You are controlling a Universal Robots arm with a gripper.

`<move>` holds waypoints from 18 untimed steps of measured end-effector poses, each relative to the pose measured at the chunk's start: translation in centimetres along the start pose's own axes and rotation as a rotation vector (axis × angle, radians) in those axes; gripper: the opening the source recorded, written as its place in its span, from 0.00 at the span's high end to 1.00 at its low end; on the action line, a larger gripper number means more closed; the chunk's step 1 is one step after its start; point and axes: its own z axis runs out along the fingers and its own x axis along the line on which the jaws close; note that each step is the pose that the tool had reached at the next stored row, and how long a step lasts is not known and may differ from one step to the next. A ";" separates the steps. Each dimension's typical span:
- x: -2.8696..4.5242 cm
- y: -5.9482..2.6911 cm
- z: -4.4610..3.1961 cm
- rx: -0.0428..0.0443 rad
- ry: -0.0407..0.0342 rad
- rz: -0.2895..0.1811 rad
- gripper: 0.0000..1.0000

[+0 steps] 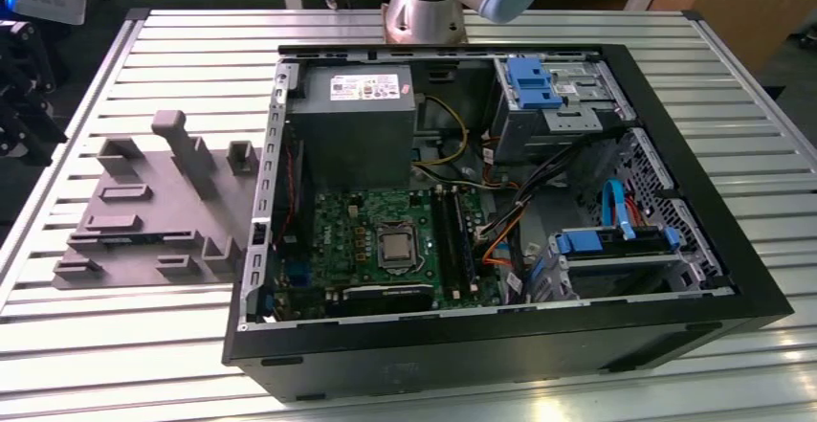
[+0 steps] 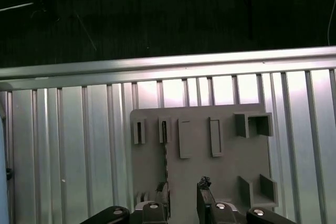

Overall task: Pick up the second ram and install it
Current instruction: 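Pick up the second ram and move it above second insertion slot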

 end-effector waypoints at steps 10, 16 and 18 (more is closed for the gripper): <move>0.00 0.00 0.11 0.0000 0.0000 0.000 0.64; 0.00 -0.01 0.13 0.0000 0.0000 0.000 0.64; 0.00 -0.01 0.12 0.0000 0.0000 0.000 0.64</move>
